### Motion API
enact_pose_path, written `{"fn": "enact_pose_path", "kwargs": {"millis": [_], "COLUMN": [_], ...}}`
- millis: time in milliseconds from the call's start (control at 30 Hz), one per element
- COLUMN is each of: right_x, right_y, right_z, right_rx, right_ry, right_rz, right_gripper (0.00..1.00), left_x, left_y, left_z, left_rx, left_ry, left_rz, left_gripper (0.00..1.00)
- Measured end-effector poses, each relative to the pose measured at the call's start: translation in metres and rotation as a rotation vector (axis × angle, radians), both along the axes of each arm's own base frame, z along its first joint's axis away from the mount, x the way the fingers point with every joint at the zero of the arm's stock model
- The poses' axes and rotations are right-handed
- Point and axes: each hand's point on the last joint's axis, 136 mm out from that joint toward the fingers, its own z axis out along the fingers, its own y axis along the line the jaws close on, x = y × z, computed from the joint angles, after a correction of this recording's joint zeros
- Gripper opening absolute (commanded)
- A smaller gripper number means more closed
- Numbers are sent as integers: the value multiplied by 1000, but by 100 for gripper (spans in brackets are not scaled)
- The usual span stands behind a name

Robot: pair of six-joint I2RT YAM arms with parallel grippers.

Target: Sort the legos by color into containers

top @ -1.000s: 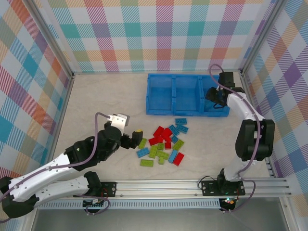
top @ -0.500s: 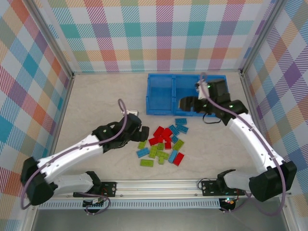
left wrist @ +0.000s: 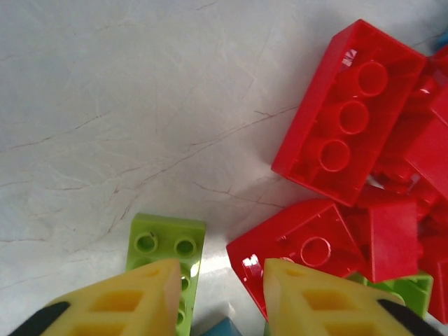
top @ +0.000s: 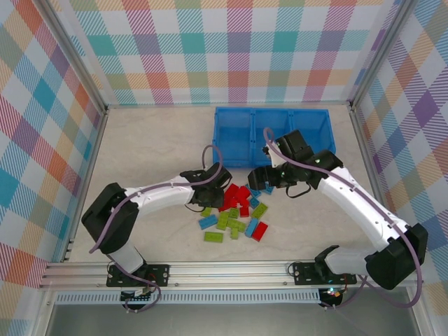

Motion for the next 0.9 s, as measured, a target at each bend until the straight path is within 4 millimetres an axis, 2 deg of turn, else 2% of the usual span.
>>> {"fn": "enact_pose_path", "kwargs": {"millis": [67, 267, 367, 700, 767, 900], "right_x": [1, 4, 4, 6, 6, 6], "right_y": [-1, -3, -3, -5, -5, -5], "right_z": [1, 0, -1, -2, -2, -2], "right_rx": [-4, -13, -18, -28, -28, -27], "right_ry": [-8, -20, -20, -26, -27, -29], "right_rz": [-5, -14, -16, -24, -24, -24], "right_gripper": [85, 86, 86, 87, 87, 88], "left_x": [0, 0, 1, 3, 1, -1], "left_y": [0, -5, -9, -11, -9, -7], "left_z": [-4, -8, -11, -18, -20, -19], "left_rx": [4, -16, -29, -30, -24, -21], "left_ry": [8, 17, 21, 28, 34, 36], "left_rz": [8, 9, 9, 19, 19, 20], "left_gripper": [25, 24, 19, 15, 6, 0]}}
